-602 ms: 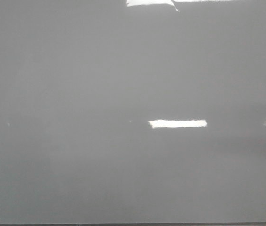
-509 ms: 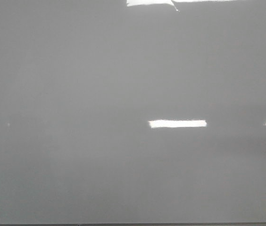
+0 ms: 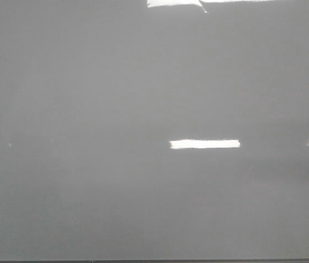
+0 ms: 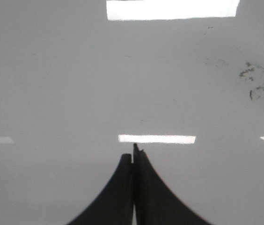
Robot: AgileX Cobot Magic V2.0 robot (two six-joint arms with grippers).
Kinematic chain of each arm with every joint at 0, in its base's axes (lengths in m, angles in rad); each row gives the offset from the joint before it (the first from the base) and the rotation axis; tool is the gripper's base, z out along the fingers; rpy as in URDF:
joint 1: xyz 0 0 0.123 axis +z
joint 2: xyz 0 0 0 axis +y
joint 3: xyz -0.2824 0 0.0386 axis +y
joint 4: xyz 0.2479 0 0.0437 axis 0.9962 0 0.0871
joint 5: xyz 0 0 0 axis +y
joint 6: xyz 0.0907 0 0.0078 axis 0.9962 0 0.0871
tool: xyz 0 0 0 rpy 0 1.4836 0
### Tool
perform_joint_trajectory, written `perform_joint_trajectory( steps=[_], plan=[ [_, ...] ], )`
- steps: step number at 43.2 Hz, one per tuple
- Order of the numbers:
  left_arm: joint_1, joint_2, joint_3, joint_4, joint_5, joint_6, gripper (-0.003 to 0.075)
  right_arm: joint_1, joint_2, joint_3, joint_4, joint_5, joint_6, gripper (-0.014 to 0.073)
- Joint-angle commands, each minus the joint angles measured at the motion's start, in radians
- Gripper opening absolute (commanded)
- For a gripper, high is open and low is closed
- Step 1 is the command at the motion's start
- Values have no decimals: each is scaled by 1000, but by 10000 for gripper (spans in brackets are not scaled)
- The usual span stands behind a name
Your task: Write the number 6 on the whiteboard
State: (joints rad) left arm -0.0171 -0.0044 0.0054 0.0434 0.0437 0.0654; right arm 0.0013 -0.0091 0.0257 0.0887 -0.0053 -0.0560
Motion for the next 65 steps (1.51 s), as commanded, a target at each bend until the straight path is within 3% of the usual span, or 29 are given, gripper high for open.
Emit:
perform_joint_trajectory(
  steps=[1, 16, 25, 35, 46, 50, 65],
  plan=[
    [2, -17, 5, -10, -85, -3, -20, -4, -20, -4, -4, -85, 3, -68],
    [2, -17, -12, -14, -181, -24, -20, -4, -20, -17, -4, -115, 3, -68],
    [2, 3, -172, -53, -183, -50, -20, -4, -18, -165, -4, -18, 3, -68],
    [2, 122, -468, -53, 46, -50, -20, -4, 89, -420, -4, 175, 3, -68],
    [2, 353, -778, -53, 380, -50, -20, -4, 339, -686, -4, 350, 3, -68],
    [2, 407, -794, -53, 405, -50, -20, -4, 412, -723, -4, 410, 3, -68],
    [2, 539, -790, -51, 556, -50, -20, -4, 574, -698, -4, 429, 3, -68]
  ],
)
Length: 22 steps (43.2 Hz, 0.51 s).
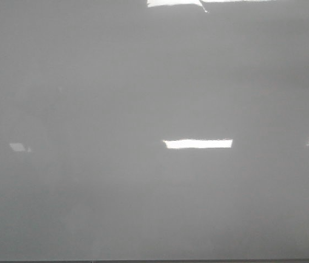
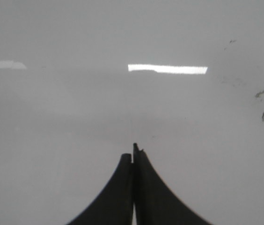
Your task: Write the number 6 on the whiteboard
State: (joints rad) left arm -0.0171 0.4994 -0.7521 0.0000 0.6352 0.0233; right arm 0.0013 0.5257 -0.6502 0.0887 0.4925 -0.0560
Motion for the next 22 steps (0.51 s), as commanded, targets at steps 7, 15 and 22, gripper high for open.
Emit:
perform_joint_trajectory(
  steps=[7, 15, 22],
  plan=[
    [2, 83, -31, -20, -15, -8, -20, -3, 108, -20, 1, -22, 3, -66],
    [2, 129, -27, -20, -31, -8, -20, 54, 128, -23, 7, 49, -11, -64],
    [2, 155, -27, -20, -27, -8, -20, 89, 128, -23, 6, 87, -37, -27]
  ],
)
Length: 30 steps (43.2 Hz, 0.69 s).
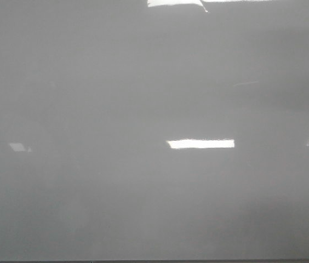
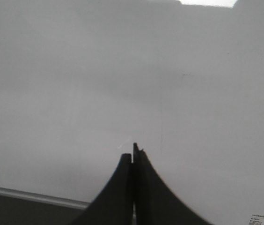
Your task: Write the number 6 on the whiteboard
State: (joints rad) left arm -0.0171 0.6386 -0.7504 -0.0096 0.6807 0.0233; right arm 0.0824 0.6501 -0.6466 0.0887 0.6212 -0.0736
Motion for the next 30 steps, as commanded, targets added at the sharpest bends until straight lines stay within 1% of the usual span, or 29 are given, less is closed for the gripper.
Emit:
perform_joint_trajectory(
  steps=[1, 3, 5, 6, 8, 9, 11, 13, 14, 15, 18, 26, 30],
  plan=[
    [2, 20, -29, -10, -72, -8, -20, 8, 4, -27, 6, -41, -19, -5],
    [2, 25, -29, -10, -72, -8, -15, 8, 4, -27, 6, -41, -19, 68],
    [2, 35, -29, -10, -72, -8, 12, 8, 4, -27, 6, -42, -19, 153],
    [2, 37, -29, -9, -72, -8, 44, 8, 4, -27, 6, -43, -19, 216],
    [2, 50, -29, -1, -72, -8, 113, 8, 4, -27, 6, -50, -19, 310],
    [2, 56, -29, 1, -72, -8, 171, 8, 4, -27, 6, -55, -19, 368],
    [2, 68, -29, 10, -72, -8, 267, 8, 4, -27, 6, -64, -19, 443],
    [2, 80, -29, 24, -74, -8, 365, 8, 4, -27, 6, -69, -19, 497],
    [2, 89, -29, 31, -74, -8, 422, 8, 4, -27, 6, -74, -19, 515],
    [2, 97, -29, 39, -74, -8, 457, 8, 4, -27, 6, -76, -19, 528],
    [2, 124, -29, 64, -74, -8, 522, 8, 4, -27, 6, -85, -19, 531],
    [2, 223, -29, 70, -85, -8, 529, 8, 4, -27, 6, -90, -19, 528],
    [2, 284, -29, 70, -111, -8, 529, 8, 4, -27, 6, -90, -19, 528]
  ],
)
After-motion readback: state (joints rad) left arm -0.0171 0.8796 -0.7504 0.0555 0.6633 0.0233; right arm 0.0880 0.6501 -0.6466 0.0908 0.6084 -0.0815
